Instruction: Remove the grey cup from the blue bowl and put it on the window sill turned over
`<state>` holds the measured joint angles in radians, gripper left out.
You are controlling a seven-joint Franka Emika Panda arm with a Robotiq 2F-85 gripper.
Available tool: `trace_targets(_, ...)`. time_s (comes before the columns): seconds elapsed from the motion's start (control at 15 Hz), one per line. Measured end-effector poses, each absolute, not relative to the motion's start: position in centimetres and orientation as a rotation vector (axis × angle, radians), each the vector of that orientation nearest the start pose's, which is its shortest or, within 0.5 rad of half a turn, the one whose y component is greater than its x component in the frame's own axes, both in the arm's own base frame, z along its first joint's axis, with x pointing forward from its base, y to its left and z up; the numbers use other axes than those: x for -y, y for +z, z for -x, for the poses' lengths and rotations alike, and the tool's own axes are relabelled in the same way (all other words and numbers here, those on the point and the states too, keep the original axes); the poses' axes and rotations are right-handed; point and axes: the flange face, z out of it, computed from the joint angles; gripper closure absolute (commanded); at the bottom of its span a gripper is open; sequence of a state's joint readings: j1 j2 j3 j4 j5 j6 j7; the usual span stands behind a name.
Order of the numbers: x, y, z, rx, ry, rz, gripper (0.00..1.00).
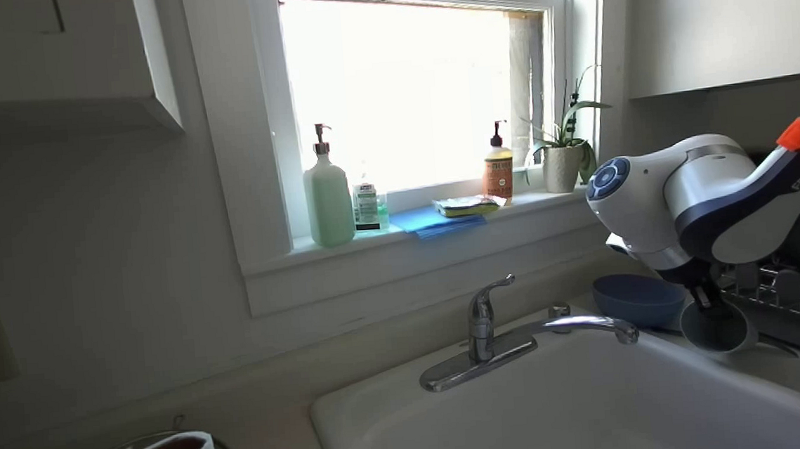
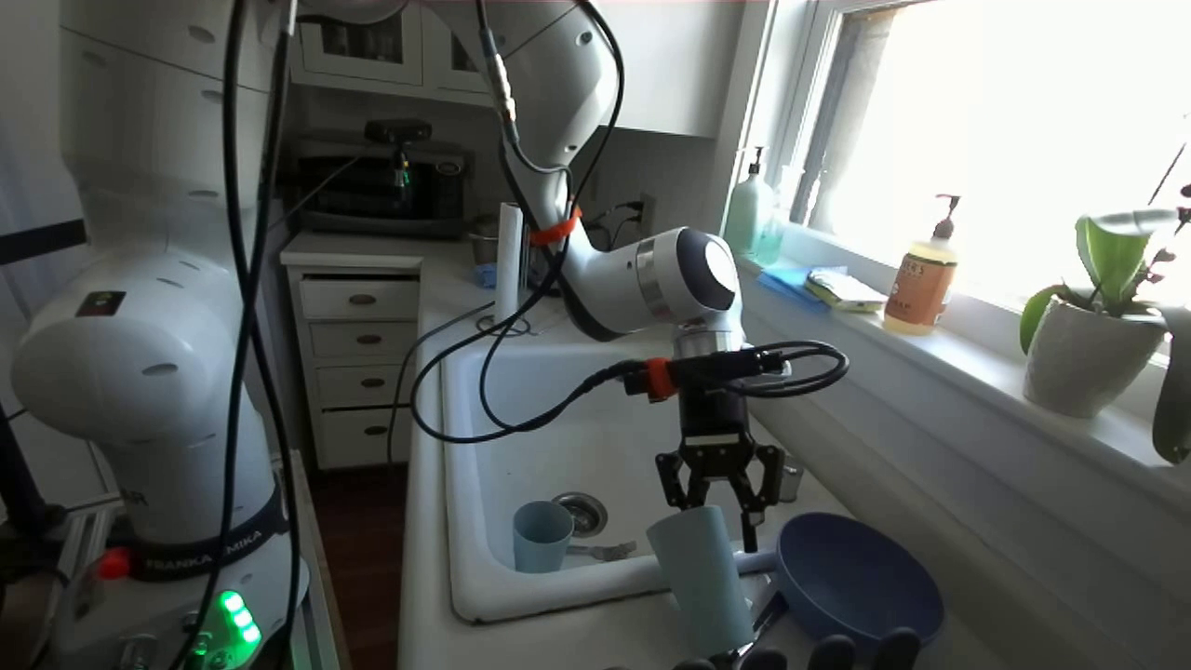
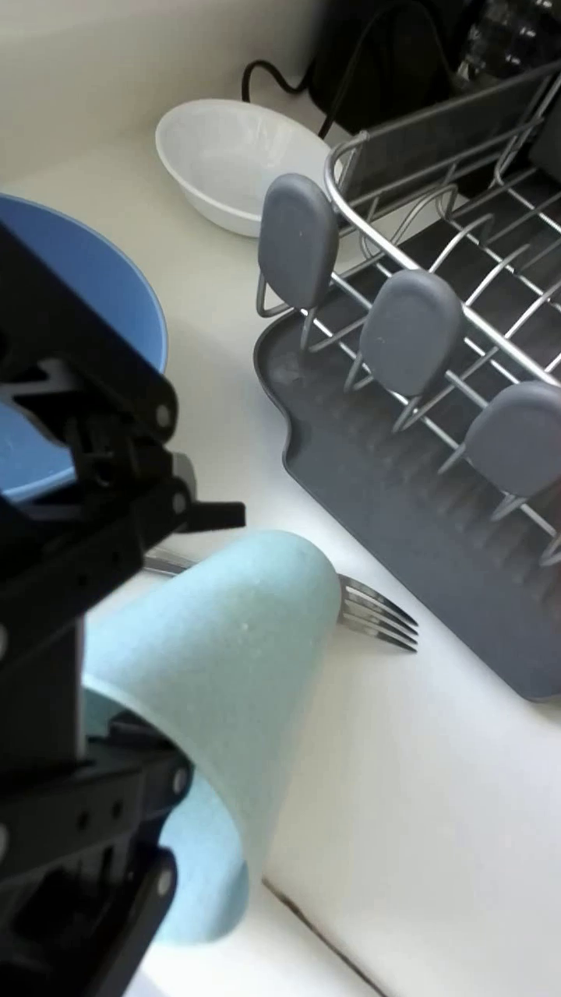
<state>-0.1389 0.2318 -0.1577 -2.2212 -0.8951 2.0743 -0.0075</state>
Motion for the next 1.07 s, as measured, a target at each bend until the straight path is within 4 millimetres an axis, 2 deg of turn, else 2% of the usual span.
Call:
trace_targets(0.13, 19.0, 25.7, -48.4, -0.383, -0.595, -2.391, 0.02)
trace_targets(0.2, 19.0, 25.7, -48.4, -0.382, -0.596, -2.391, 0.0)
trace_targets(0.53, 19.3, 25.8, -49.1, -0.344, -0.588, -2.42, 0.0)
trace_targets(1.07, 20.3, 26.6, -50.9, -0.106, -0.583, -2.588, 0.0)
